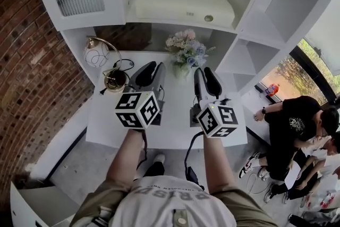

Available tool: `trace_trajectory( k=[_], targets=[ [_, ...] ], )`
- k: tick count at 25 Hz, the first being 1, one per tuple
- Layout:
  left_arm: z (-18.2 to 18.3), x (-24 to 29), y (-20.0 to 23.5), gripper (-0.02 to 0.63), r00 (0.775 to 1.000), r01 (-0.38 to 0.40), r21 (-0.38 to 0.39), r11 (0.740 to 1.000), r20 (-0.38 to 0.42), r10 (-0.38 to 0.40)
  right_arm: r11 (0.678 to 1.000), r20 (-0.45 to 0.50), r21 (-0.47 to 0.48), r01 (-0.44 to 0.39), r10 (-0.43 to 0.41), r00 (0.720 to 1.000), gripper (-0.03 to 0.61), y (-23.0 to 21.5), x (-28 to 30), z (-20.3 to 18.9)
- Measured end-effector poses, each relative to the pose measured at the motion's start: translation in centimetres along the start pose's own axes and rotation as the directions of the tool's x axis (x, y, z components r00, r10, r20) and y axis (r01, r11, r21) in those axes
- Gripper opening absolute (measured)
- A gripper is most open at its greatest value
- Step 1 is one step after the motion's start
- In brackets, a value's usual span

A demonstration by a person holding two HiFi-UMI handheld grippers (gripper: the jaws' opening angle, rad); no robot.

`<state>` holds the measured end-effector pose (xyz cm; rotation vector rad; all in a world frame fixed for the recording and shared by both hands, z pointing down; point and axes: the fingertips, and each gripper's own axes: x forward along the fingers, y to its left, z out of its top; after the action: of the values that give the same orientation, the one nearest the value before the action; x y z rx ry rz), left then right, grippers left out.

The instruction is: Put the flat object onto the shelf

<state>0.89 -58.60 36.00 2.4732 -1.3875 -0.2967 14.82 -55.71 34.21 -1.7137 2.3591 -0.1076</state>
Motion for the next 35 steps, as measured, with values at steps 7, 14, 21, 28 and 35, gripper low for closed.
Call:
trace_trajectory(
  k=[7,14,21,28,35],
  targets=[
    [-1.0,-4.8,-2.0,0.035,0.999,-0.045,0.072,0.996,0.017,0.044,0.994,-0.013,-0.107,0.017,-0.018,1.000,0.055,1.7,-4.6,-0.5],
    [-2.1,-9.0,-4.5,0.008,0.998,-0.056,0.110,0.992,0.022,0.054,0.988,-0.014,-0.151,0.024,-0.026,1.000,0.020,3.3,-9.2,-0.6],
    [-2.3,-11.7,-5.9,0.007,0.998,-0.064,0.147,0.987,0.021,0.061,0.985,-0.019,-0.171,0.035,-0.039,0.999,0.005,4.4,-12.0,-0.5],
    [-1.6,-12.3,-5.9,0.006,0.997,-0.071,0.173,0.982,0.024,0.068,0.984,-0.001,-0.172,0.042,-0.043,0.999,0.005,5.0,-12.5,0.1],
    [-0.9,-11.8,-5.6,0.006,0.997,-0.070,0.169,0.983,0.024,0.067,0.975,0.028,-0.208,0.073,-0.069,0.997,0.003,4.7,-11.9,0.8]
  ],
)
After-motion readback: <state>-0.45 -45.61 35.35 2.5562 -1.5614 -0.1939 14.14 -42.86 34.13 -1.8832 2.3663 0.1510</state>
